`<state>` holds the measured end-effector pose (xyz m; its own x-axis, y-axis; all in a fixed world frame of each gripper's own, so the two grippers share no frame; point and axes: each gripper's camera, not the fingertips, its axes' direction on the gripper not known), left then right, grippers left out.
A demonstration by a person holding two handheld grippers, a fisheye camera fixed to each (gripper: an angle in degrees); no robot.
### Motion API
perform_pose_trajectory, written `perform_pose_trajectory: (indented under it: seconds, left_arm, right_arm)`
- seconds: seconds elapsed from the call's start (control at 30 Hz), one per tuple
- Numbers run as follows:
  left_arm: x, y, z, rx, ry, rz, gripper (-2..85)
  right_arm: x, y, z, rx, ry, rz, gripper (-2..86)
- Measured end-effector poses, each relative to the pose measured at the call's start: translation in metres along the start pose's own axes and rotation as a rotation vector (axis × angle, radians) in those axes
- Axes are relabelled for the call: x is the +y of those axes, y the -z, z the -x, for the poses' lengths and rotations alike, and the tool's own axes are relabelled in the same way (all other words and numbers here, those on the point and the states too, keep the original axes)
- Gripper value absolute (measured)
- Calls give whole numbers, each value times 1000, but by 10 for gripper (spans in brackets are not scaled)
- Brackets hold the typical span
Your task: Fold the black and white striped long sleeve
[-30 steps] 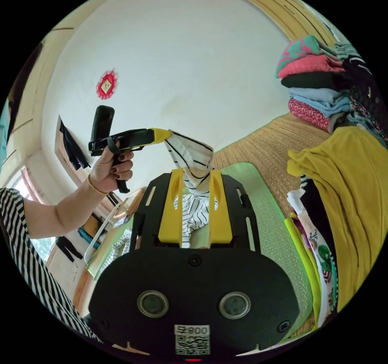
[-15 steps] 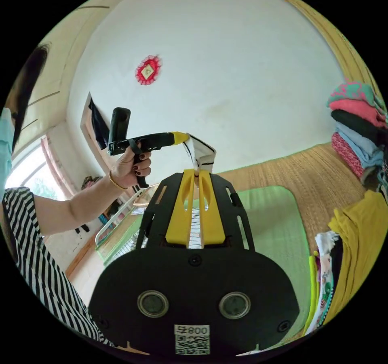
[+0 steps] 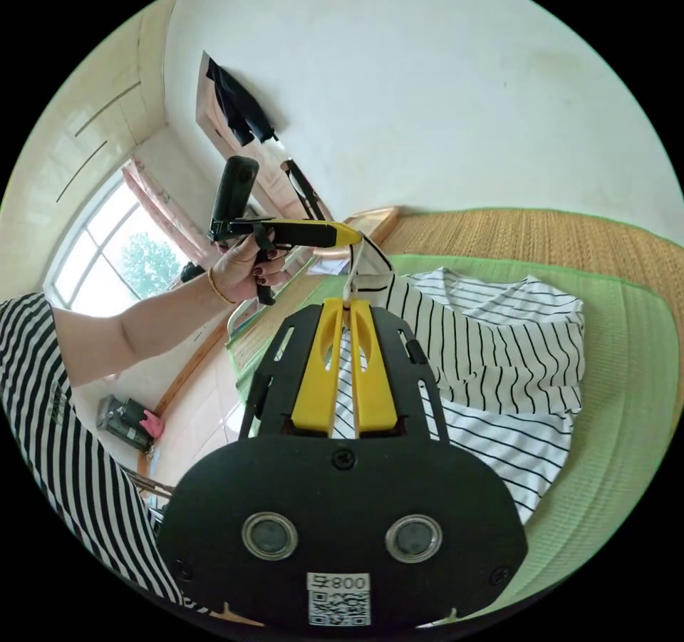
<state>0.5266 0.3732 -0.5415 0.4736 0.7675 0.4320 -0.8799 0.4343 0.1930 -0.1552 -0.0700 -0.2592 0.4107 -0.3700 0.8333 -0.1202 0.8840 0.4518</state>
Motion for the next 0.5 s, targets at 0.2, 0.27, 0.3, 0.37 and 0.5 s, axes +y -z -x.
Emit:
perform_pose_trajectory:
  seconds: [0.2, 0.27, 0.3, 0.37, 0.5]
  left_arm:
    - [58, -29, 82, 13, 110, 29, 6]
    - [73, -40, 110, 13, 135, 37, 6]
    - [77, -43, 116, 6, 139, 45, 6]
    - [89, -57, 142, -3, 165, 71, 6]
    - [105, -78, 180, -6, 212, 101, 7]
  right_arm:
    - [-36, -90, 13, -13, 7, 143, 14]
    - [-48, -122, 15, -26, 0, 179, 15]
    - [-51, -130, 15, -32, -2, 188, 15]
    - [-61, -161, 18, -47, -7, 230, 15]
    - [-73, -208, 24, -59, -16, 307, 15]
